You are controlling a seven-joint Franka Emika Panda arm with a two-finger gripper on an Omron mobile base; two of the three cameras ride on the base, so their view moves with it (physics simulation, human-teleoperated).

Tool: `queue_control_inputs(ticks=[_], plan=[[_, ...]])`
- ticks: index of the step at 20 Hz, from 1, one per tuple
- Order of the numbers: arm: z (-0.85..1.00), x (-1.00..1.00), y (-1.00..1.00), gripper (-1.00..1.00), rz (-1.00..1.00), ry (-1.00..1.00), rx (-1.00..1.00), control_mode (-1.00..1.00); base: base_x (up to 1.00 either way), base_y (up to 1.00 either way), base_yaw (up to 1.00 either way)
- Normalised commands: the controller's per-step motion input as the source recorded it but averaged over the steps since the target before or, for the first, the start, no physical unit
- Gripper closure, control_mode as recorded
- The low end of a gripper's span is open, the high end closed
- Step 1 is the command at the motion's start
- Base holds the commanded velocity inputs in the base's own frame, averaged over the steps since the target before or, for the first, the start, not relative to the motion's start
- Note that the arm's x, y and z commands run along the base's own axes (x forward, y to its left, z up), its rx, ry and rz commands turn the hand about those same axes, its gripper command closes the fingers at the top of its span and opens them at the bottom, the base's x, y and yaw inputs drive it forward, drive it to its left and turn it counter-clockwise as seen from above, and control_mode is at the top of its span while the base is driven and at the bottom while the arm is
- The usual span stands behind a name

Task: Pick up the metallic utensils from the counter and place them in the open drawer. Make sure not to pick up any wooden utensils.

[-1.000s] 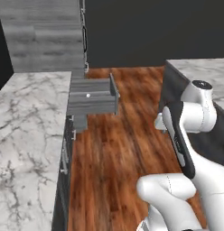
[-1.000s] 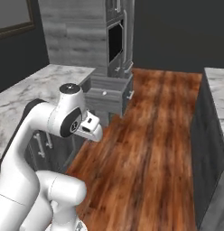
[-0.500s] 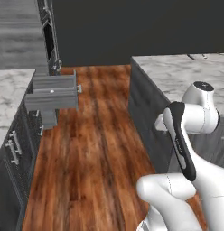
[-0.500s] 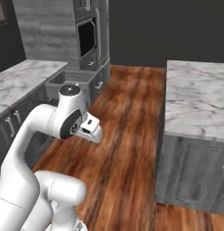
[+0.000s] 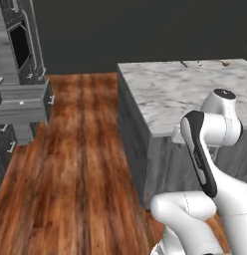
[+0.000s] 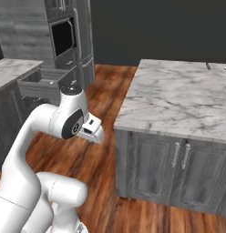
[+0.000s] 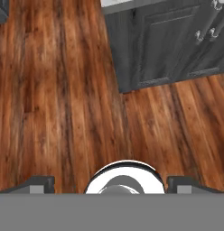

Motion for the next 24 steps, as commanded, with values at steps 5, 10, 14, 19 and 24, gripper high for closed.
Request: queue_control_inputs(ticks=[5,10,14,19,24], plan=[[0.00,0.00,0.00,-1.00,0.00,0.00,0.00,1.00,0.00,-1.00,0.00],[0.00,0.00,0.00,-1.00,0.00,0.00,0.00,1.00,0.00,-1.00,0.00],[0.00,0.00,0.00,-1.00,0.00,0.00,0.00,1.00,0.00,-1.00,0.00],[0.00,0.00,0.00,-1.00,0.00,0.00,0.00,1.00,0.00,-1.00,0.00],[0.00,0.00,0.00,-1.00,0.00,0.00,0.00,1.00,0.07,-1.00,0.00]])
